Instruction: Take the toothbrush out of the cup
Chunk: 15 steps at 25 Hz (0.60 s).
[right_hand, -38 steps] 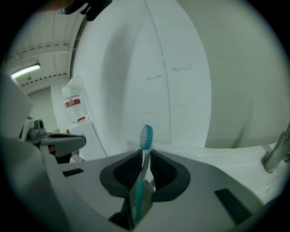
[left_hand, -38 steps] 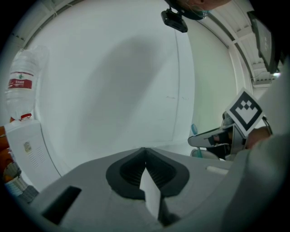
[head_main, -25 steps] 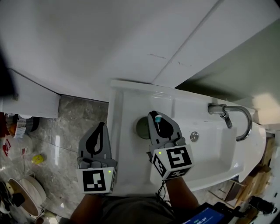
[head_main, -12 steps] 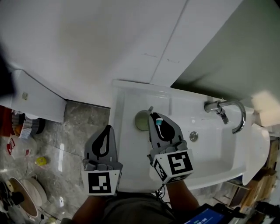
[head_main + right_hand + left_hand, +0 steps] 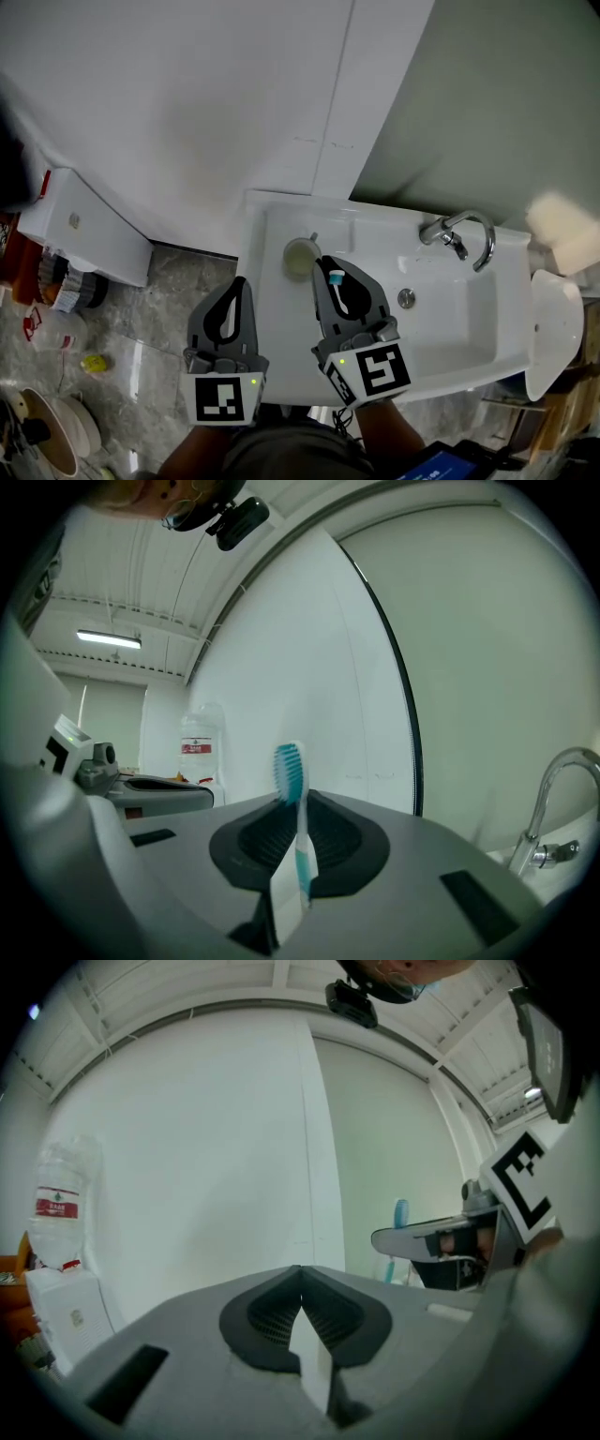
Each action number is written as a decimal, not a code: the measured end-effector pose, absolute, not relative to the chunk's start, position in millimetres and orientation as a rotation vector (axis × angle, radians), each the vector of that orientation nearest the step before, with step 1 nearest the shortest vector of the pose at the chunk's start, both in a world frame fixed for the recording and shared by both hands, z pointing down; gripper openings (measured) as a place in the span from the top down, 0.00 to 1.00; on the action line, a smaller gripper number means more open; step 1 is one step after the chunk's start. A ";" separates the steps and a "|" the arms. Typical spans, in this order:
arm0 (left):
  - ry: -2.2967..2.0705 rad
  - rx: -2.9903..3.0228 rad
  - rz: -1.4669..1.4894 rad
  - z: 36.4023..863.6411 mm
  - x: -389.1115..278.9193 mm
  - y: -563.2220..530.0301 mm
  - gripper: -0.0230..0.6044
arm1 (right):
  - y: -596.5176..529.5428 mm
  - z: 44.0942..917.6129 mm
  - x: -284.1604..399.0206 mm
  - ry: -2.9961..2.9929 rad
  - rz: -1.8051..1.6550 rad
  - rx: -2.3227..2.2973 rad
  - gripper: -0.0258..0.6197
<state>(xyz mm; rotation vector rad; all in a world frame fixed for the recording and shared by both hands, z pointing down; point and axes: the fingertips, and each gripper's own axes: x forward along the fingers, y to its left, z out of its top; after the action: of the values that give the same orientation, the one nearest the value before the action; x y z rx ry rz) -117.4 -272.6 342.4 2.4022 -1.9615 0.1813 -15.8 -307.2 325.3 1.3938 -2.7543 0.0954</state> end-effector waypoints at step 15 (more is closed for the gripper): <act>-2.050 2.539 0.069 268.9 -84.2 -211.4 0.94 | -224.0 256.7 3.5 -2.861 -0.104 1.393 0.91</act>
<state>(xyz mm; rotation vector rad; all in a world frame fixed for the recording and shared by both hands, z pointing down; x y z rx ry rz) -84.2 -211.4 268.9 2.5393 -2.0501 0.0690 3.5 -224.0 256.7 1.3928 -2.8614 -0.1042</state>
